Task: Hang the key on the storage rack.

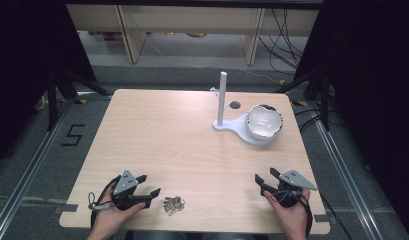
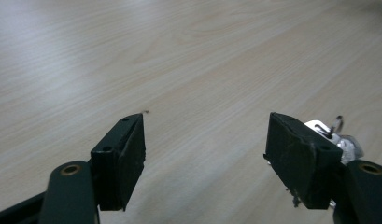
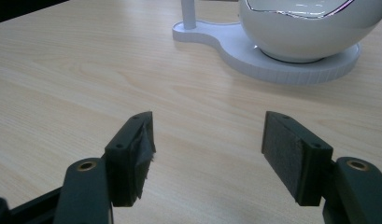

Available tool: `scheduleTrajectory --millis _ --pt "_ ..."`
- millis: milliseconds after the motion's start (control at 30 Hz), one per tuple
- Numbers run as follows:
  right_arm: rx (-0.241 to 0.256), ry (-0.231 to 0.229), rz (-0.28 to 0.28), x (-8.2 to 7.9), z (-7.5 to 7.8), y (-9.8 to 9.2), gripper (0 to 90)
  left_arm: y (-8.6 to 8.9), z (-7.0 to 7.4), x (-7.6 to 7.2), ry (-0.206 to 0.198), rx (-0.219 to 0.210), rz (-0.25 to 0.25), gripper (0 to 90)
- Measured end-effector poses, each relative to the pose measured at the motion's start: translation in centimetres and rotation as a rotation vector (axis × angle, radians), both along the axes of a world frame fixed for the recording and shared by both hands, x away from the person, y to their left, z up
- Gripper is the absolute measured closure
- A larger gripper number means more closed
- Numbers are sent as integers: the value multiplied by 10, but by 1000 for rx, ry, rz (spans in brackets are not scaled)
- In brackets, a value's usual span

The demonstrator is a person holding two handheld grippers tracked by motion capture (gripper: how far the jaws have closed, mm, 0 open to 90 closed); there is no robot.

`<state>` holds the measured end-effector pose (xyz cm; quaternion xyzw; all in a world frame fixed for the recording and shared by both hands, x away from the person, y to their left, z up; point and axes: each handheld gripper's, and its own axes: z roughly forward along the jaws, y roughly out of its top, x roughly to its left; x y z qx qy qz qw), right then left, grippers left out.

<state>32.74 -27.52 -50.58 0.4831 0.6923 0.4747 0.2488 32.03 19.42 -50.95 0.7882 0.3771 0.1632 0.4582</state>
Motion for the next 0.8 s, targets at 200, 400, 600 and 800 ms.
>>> scheduleTrajectory --millis 200,400,600,800 --pt "-14 2 18 -1 1 -3 360 -18 18 6 67 135 -123 271" --pt "-21 2 13 -2 5 0 360 -38 43 19 155 296 -209 278" --pt "-22 -8 34 2 3 1 359 -57 57 22 140 370 -292 264" --pt "14 20 2 -2 4 -1 357 -70 51 25 163 405 -332 257"
